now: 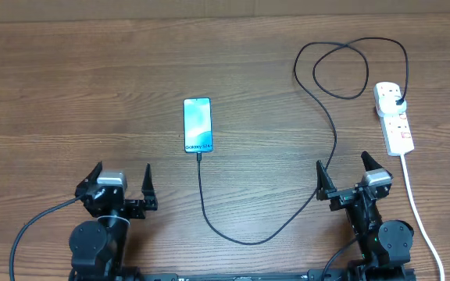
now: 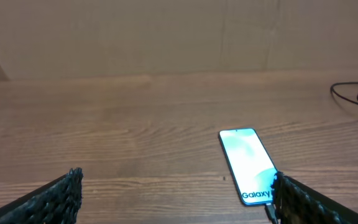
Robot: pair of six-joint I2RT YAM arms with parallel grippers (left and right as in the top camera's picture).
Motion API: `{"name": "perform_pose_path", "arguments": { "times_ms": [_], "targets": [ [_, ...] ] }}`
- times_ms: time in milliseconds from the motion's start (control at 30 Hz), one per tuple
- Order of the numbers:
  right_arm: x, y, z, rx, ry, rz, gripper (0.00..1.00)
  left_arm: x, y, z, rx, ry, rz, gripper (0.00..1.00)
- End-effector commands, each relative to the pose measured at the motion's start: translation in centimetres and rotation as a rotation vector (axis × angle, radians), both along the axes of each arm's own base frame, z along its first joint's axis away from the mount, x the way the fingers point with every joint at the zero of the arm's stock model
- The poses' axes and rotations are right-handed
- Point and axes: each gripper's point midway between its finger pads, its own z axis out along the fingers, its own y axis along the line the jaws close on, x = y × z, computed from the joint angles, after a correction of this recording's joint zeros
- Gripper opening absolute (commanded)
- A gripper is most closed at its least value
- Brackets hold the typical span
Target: Plug charger to phone and switch on socket
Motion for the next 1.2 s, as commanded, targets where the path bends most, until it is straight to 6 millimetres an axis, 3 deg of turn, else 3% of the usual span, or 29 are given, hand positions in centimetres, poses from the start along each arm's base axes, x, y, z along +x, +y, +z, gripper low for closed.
{"name": "perform_pose_path", "arguments": {
  "times_ms": [0, 200, 567, 800, 1167],
  "targets": [
    [0.0, -0.1, -0.2, -0.001, -0.002, -0.008, 1.0, 0.0, 1.4, -1.0, -0.113, -0.027, 0.095, 1.0],
    [0.0, -0.1, -0.2, -0.001, -0.002, -0.008, 1.0, 0.6, 2.9, -1.7, -0.217, -0.136, 0.171, 1.0],
    [0.0, -0.1, -0.2, -0.001, -0.002, -0.008, 1.0, 1.3, 1.9, -3.9, -0.099, -0.125, 0.098, 1.0],
    [0.0, -0.1, -0.2, -0.001, -0.002, -0.008, 1.0, 1.3, 1.3, -4.0, 0.007, -0.122, 0.051, 0.99],
    [0.0, -0.1, -0.2, -0.001, -0.002, -0.008, 1.0, 1.3, 1.4, -4.0, -0.069, -0.12, 0.064, 1.0]
  ]
}}
